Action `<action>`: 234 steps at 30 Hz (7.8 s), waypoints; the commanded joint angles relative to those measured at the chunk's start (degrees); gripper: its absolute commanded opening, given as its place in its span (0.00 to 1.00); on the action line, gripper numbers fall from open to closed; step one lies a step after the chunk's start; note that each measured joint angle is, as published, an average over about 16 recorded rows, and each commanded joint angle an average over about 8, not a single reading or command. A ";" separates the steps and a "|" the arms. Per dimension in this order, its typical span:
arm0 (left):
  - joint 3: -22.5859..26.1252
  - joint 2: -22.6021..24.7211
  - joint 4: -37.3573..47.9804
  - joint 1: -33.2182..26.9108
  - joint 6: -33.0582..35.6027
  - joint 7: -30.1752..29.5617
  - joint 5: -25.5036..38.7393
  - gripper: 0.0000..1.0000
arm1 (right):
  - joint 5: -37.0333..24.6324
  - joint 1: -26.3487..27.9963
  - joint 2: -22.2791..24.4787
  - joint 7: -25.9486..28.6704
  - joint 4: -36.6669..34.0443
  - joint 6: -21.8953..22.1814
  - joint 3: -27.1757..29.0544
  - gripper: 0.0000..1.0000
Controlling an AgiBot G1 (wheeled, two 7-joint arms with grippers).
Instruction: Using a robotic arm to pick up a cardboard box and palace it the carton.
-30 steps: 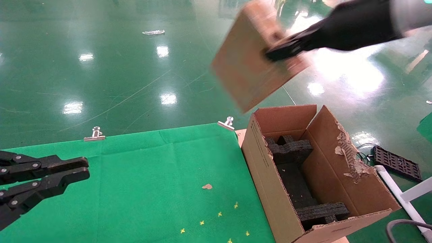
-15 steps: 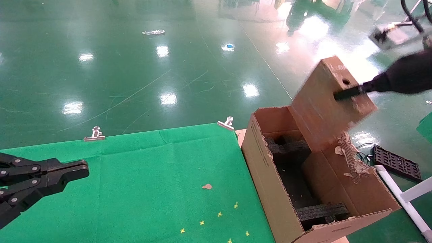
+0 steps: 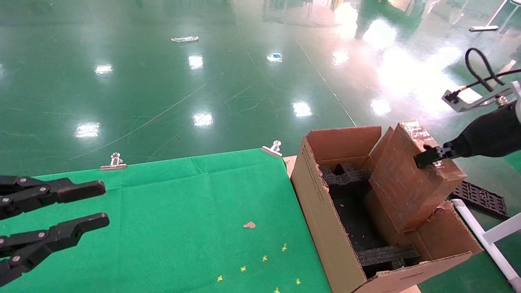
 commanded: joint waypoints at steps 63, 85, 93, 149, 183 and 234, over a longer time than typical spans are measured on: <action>0.22 -0.09 0.00 -0.05 -0.09 0.11 -0.15 1.00 | 8.88 -27.04 -14.10 -13.29 -27.65 13.07 1.91 1.00; 0.29 -0.12 0.00 -0.06 -0.12 0.14 -0.20 1.00 | 10.54 -8.86 -11.29 -20.35 -22.83 7.32 4.48 1.00; 0.31 -0.13 0.00 -0.07 -0.14 0.16 -0.21 1.00 | 11.53 -0.85 -6.75 -23.31 -14.45 6.78 6.31 1.00; 0.48 -0.18 0.08 -0.12 -0.18 0.25 -0.32 1.00 | 35.21 -53.73 -3.65 -46.95 27.42 -4.09 65.35 1.00; 0.52 -0.20 0.09 -0.12 -0.22 0.28 -0.36 1.00 | 41.74 -68.78 -3.58 -53.49 37.44 -7.73 81.65 1.00; 0.52 -0.20 0.09 -0.12 -0.21 0.27 -0.36 1.00 | 41.33 -68.00 -3.58 -53.28 36.93 -7.52 80.79 1.00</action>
